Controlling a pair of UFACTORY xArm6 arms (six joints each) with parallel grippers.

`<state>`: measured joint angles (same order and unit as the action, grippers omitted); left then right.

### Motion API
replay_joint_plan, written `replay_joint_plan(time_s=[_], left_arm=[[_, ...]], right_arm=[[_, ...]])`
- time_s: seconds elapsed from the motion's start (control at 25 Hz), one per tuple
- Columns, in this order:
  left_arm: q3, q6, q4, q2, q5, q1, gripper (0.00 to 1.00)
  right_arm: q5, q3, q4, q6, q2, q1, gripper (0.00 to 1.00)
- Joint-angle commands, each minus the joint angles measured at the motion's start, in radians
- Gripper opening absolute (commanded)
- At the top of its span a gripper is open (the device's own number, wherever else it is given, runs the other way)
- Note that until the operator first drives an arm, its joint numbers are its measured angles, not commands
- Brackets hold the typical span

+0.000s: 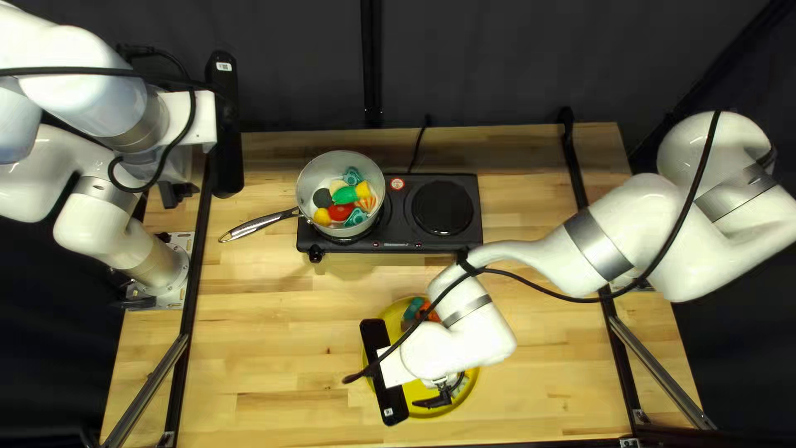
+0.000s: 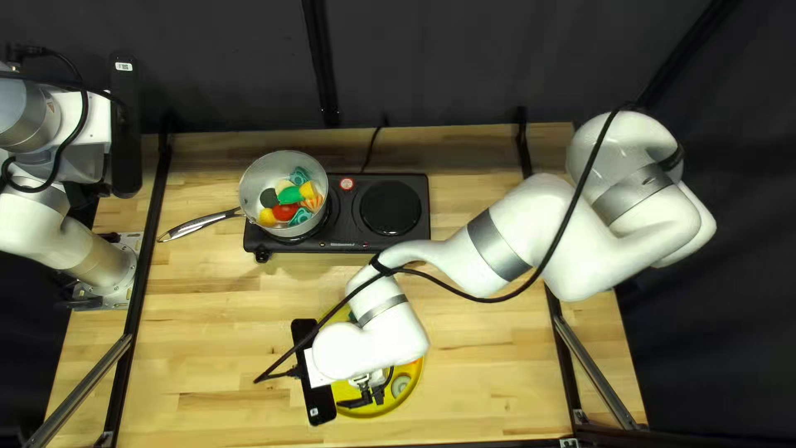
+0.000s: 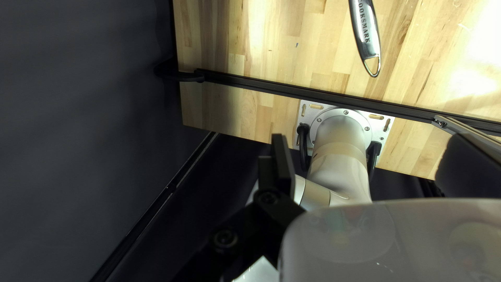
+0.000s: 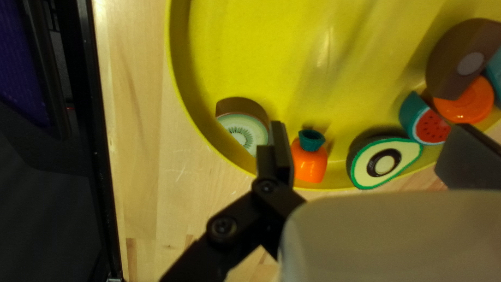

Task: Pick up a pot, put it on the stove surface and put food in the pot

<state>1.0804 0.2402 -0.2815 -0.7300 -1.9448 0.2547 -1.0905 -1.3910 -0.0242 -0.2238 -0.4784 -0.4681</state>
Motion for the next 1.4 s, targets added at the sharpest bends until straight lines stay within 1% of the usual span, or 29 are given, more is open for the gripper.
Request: replay_joint_plan(time_s=[0.04, 0.08, 0.28, 0.44, 0.6, 0.68, 0.96, 1.16, 1.4], left_arm=[[0.0, 0.0, 0.0, 0.0, 0.0, 0.0, 1.0], [0.0, 0.0, 0.0, 0.0, 0.0, 0.0, 1.0], [0.0, 0.0, 0.0, 0.0, 0.0, 0.0, 1.0], [0.0, 0.0, 0.0, 0.0, 0.0, 0.0, 1.0], [0.0, 0.0, 0.0, 0.0, 0.0, 0.0, 1.0], [0.0, 0.0, 0.0, 0.0, 0.0, 0.0, 1.0], [0.0, 0.0, 0.0, 0.0, 0.0, 0.0, 1.0], [0.0, 0.0, 0.0, 0.0, 0.0, 0.0, 1.0], [0.0, 0.0, 0.0, 0.0, 0.0, 0.0, 1.0]], right_arm=[[0.0, 0.0, 0.0, 0.0, 0.0, 0.0, 1.0], [0.014, 0.013, -0.007, 0.008, 0.008, 0.004, 1.0], [0.043, 0.027, -0.026, 0.056, 0.04, 0.038, 1.0], [0.097, 0.09, -0.039, 0.086, 0.076, 0.066, 1.0], [0.154, 0.142, -0.056, 0.115, 0.083, 0.097, 1.0], [0.199, 0.163, -0.043, 0.143, 0.078, 0.119, 1.0], [0.232, 0.122, -0.016, 0.181, 0.029, 0.128, 1.0], [0.278, 0.131, 0.003, 0.203, 0.0, 0.137, 1.0], [0.311, 0.149, 0.012, 0.215, -0.013, 0.141, 1.0]])
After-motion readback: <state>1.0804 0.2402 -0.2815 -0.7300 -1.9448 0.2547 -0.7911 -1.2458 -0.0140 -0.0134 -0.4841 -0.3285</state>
